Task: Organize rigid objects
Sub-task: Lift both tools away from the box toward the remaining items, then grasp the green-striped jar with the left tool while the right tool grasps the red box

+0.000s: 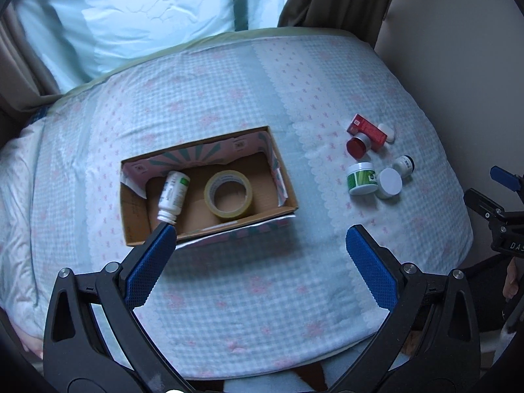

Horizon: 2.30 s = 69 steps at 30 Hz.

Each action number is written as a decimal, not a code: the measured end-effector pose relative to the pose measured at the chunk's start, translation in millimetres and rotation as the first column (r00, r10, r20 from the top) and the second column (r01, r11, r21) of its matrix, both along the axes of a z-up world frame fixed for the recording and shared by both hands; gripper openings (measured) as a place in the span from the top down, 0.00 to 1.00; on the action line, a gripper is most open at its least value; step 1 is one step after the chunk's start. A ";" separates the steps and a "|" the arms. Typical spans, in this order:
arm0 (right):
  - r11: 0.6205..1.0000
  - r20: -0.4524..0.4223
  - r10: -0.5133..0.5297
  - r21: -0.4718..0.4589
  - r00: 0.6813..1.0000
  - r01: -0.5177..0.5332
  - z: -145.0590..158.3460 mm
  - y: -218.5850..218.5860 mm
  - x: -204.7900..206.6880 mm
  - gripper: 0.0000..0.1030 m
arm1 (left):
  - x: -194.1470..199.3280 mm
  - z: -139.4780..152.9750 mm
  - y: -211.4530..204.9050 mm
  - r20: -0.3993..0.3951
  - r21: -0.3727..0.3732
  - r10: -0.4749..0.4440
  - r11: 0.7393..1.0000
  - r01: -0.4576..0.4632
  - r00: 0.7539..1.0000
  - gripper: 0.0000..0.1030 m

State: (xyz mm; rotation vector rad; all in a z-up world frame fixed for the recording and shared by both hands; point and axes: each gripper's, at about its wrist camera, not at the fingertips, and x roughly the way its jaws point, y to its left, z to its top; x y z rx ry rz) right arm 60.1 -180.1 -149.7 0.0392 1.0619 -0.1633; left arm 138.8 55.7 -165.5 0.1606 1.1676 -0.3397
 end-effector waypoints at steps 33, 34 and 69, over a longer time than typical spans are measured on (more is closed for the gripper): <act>0.885 -0.317 0.416 -0.076 0.852 -0.460 -164.5 -151.2 180.6 0.06 | 90.8 -245.5 -258.0 -0.474 0.032 0.052 0.999 -0.042 0.879 0.03; 0.877 -0.336 0.426 -0.074 0.840 -0.474 -172.9 -148.9 187.2 0.07 | 94.5 -252.2 -259.0 -0.486 0.038 0.056 0.998 -0.042 0.872 0.04; 0.845 -0.511 0.503 0.125 0.697 -0.519 -292.3 -109.4 266.2 0.61 | 119.5 -315.8 -271.5 -0.599 -0.032 0.055 0.995 -0.093 0.799 0.33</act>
